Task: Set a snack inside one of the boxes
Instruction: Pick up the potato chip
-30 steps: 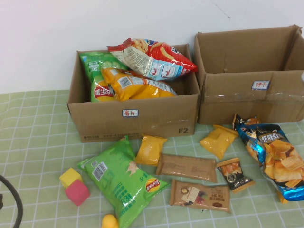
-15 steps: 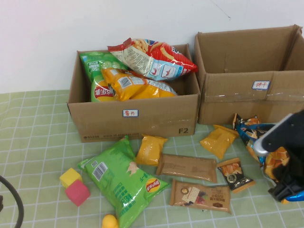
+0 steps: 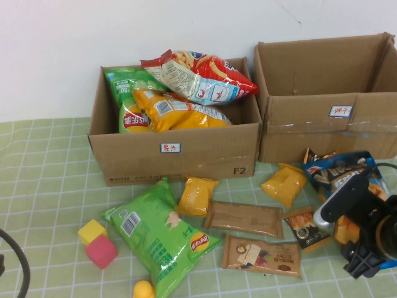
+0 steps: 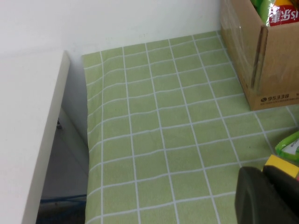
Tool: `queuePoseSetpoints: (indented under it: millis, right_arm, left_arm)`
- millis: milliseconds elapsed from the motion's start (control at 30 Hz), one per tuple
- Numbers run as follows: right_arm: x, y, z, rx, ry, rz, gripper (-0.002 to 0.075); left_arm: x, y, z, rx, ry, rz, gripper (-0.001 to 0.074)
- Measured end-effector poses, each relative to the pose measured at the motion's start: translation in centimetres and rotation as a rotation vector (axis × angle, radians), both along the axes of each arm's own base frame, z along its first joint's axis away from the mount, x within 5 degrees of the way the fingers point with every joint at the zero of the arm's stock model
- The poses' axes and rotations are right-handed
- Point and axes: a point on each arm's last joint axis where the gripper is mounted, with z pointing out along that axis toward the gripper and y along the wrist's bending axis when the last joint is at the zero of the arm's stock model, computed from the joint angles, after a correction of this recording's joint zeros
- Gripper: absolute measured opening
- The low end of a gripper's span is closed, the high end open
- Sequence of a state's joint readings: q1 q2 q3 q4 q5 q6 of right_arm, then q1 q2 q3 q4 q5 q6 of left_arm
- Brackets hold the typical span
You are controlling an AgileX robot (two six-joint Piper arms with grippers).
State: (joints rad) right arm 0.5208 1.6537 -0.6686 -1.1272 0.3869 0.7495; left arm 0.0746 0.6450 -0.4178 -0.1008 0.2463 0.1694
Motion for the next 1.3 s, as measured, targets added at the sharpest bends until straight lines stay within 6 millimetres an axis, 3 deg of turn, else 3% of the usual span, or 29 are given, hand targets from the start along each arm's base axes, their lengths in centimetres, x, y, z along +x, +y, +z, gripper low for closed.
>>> queuePoseSetpoints:
  millis: [333, 633, 800, 1300]
  right_arm:
    - [-0.2, 1.0, -0.4, 0.013, -0.024, -0.050, 0.0640]
    - [-1.0, 4.4, 1.3, -0.047, -0.082, -0.030, 0.0640]
    - [-2.1, 5.7, 1.0, 0.016, -0.039, -0.045, 0.0640]
    - [-1.3, 5.3, 1.2, -0.066, -0.117, -0.034, 0.0640]
  left_arm:
    - [-0.1, 0.0, -0.6, -0.003, 0.016, 0.001, -0.0002]
    - [-0.1, 0.0, -0.5, -0.004, 0.012, 0.002, -0.0002]
    - [-0.1, 0.0, -0.5, -0.004, 0.012, 0.002, -0.0002]
    - [-0.1, -0.1, -0.5, -0.035, 0.008, 0.007, -0.0002]
